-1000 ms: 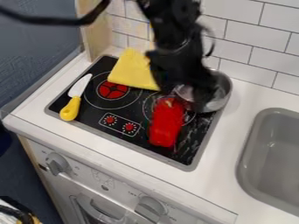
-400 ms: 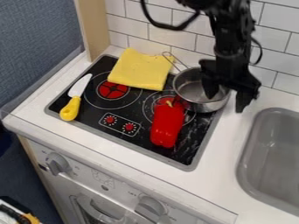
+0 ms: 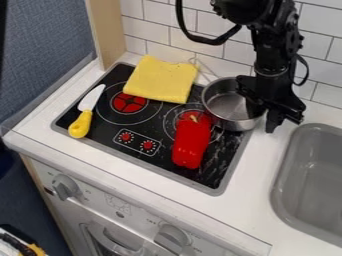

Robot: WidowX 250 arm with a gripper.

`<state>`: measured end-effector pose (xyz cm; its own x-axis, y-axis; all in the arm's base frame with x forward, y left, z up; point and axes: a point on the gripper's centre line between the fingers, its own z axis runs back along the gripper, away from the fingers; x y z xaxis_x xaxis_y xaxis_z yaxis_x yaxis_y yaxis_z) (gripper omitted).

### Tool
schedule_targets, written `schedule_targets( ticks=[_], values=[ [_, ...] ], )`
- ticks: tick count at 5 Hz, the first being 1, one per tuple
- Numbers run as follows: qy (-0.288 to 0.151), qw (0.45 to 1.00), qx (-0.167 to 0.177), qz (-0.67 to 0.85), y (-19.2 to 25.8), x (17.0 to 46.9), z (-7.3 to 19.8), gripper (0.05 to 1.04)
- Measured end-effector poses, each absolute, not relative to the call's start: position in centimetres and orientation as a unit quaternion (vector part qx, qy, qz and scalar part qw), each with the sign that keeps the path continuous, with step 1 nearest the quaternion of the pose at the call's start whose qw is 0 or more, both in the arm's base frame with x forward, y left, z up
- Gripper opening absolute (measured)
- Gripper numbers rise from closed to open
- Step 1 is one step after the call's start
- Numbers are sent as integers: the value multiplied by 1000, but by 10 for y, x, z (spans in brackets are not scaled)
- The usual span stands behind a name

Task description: Moved the silver pot to the bottom of between two burners

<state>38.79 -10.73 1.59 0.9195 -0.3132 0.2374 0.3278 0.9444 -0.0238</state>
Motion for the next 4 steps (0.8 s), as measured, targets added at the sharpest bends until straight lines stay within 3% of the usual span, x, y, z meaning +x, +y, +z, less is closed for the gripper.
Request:
schedule_targets(
  ticks=[1,2,4],
  values=[
    [-123,978,-31,-163,-107,384,25,153],
    [-139,978,-26,-154,-103,382,43,81],
    [-201,978,16,-57,-44,332,115,79]
  ],
)
